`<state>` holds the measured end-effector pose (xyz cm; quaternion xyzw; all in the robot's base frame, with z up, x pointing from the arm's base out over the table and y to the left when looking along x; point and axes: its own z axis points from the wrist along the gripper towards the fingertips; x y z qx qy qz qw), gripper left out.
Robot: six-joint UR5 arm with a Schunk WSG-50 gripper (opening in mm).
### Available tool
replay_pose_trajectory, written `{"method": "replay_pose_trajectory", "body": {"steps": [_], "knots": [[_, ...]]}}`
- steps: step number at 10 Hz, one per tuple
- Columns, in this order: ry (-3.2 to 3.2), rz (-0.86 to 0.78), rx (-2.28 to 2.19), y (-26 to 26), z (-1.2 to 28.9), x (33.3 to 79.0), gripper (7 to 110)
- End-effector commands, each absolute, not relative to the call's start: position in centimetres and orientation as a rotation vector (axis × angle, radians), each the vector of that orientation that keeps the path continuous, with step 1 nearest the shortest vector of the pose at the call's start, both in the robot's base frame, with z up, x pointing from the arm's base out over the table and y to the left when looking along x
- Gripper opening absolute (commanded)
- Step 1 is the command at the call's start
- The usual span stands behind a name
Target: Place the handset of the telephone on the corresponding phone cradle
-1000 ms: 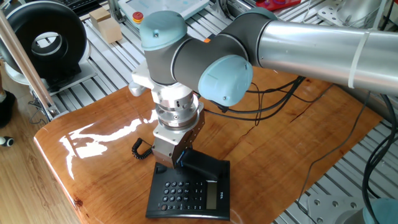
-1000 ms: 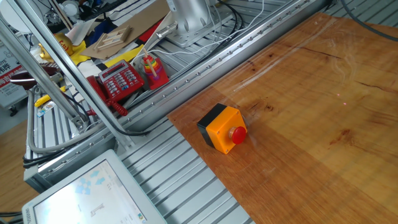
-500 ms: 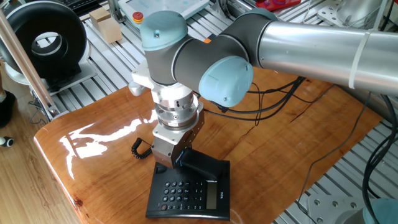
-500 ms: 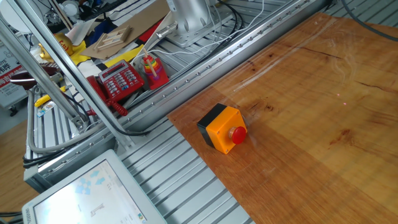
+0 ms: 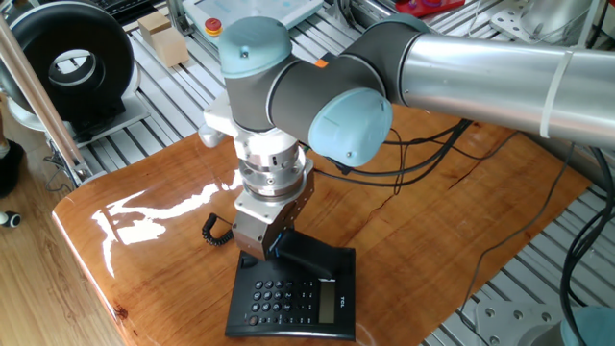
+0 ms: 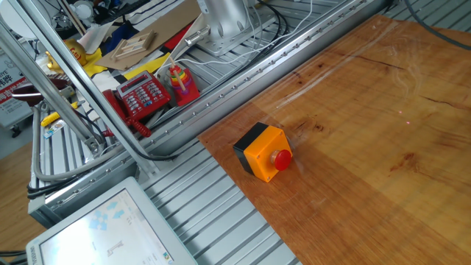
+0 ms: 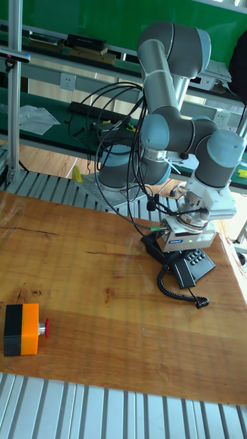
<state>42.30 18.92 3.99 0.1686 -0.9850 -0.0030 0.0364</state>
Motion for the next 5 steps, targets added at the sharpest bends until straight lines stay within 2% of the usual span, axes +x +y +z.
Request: {"method": "replay_pose_trajectory", "body": {"steps": [1, 5], "knots": [[-3.032, -0.004, 0.502, 18.79, 4.09, 42.51, 7], [-3.016, -0.005, 0.485, 18.75, 4.12, 42.05, 7]]}}
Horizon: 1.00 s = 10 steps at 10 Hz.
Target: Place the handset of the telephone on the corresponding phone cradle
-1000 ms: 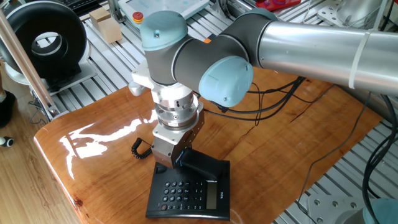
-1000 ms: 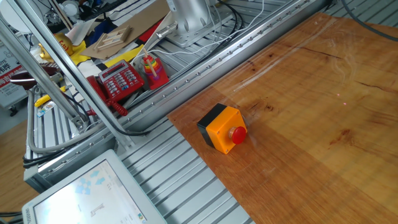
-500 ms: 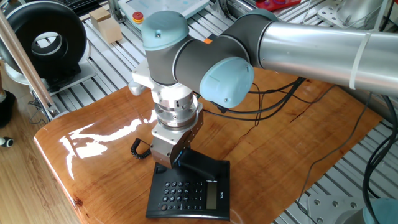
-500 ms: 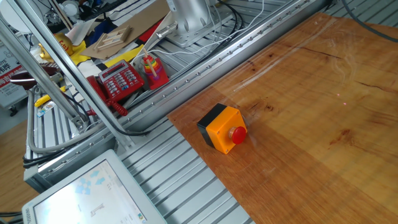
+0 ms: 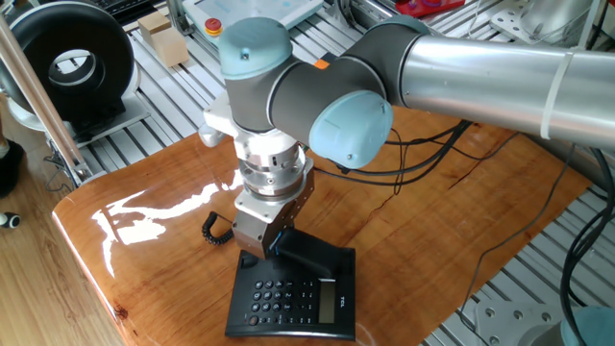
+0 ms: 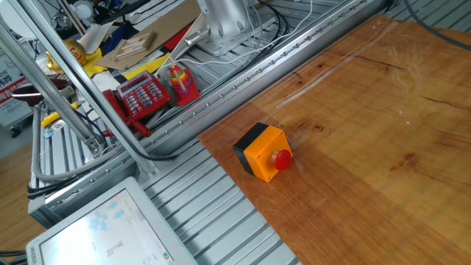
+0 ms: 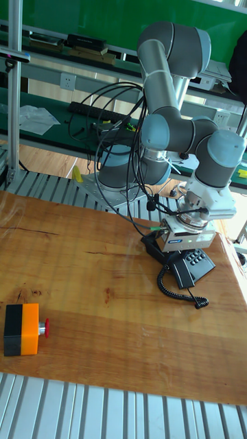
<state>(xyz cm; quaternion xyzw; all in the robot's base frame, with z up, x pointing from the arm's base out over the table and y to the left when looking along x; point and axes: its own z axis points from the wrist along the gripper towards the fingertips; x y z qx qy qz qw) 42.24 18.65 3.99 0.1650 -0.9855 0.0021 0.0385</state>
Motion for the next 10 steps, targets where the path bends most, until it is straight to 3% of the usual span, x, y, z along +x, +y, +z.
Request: {"method": "replay_pose_trajectory", "body": {"steps": [1, 5, 10], "knots": [[-3.02, -0.004, 0.45, 18.8, 4.1, 42.0, 7], [-3.029, -0.016, 0.388, 18.3, 5.6, 42.7, 7], [-3.019, -0.023, 0.422, 18.2, 8.8, 40.4, 7]]}}
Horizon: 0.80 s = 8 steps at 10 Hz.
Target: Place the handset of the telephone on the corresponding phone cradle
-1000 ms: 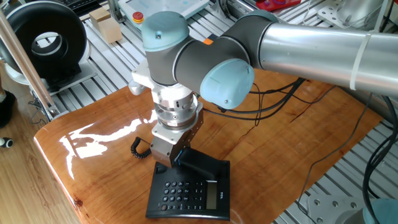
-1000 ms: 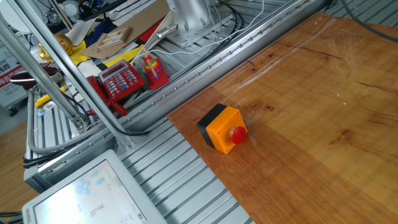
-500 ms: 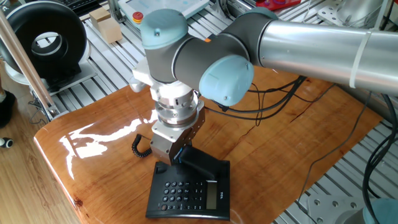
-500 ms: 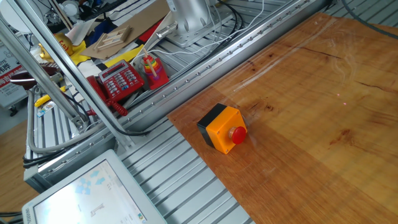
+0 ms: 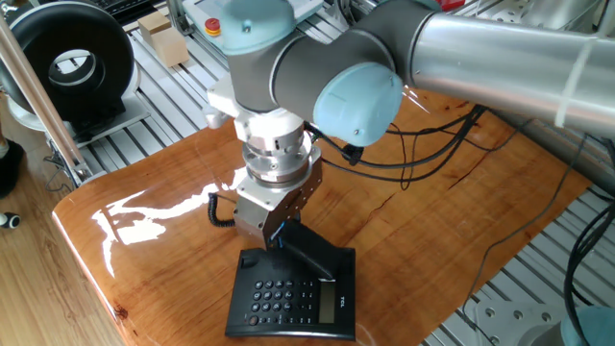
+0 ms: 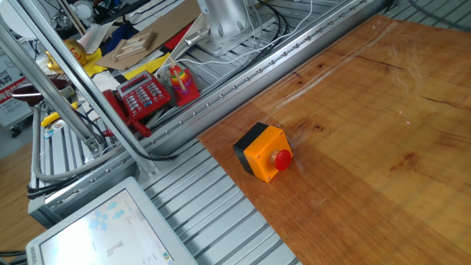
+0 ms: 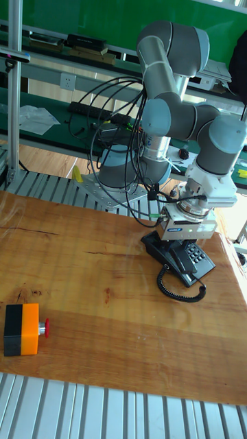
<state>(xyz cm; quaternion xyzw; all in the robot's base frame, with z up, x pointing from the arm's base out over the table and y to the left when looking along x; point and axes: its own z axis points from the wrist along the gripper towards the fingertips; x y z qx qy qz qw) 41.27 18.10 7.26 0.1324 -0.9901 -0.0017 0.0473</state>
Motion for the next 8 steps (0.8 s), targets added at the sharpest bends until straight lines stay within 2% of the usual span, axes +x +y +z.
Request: {"method": "replay_pose_trajectory", "body": {"steps": [1, 4, 8], "knots": [[-3.018, 0.0, 0.48, 18.0, 8.9, 40.1, 7], [-3.054, 0.055, 0.569, 18.3, 7.8, 39.7, 7], [-3.046, -0.02, 0.887, 20.1, 7.5, 40.4, 7]]}}
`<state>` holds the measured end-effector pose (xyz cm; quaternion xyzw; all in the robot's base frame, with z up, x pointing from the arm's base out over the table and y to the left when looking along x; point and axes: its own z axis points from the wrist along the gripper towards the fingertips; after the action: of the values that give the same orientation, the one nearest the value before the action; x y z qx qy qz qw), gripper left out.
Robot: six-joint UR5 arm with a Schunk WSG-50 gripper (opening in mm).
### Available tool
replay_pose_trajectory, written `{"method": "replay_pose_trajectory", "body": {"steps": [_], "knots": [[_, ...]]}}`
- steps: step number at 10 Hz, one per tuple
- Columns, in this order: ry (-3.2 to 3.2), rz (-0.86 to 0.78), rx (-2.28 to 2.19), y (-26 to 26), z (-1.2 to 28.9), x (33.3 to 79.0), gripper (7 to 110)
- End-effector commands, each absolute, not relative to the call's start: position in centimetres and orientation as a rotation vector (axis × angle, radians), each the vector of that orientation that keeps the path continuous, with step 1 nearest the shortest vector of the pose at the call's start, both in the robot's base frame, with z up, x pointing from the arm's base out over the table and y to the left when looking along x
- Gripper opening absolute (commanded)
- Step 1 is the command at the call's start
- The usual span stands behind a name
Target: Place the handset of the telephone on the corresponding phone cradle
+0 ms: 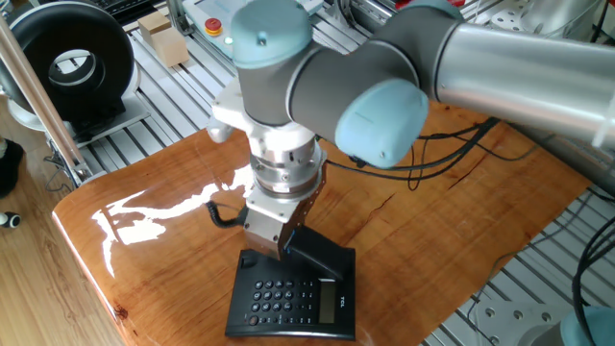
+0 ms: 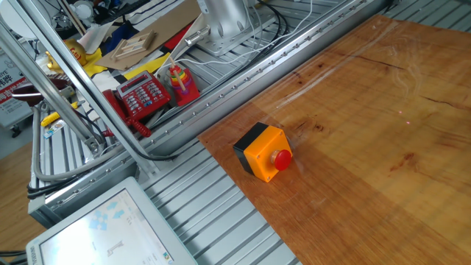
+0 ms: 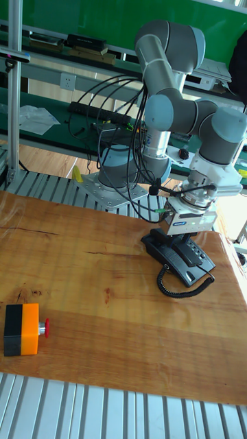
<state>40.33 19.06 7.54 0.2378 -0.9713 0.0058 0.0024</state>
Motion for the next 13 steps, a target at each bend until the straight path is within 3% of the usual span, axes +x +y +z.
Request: {"method": "replay_pose_trajectory", "body": {"steps": [1, 6, 13], "knots": [[-3.045, 0.0, 0.872, 19.8, 7.3, 40.4, 7], [-3.053, 0.085, 0.874, 19.4, 4.5, 40.9, 7], [-3.054, 0.089, 0.897, 19.4, 4.9, 40.6, 7]]}}
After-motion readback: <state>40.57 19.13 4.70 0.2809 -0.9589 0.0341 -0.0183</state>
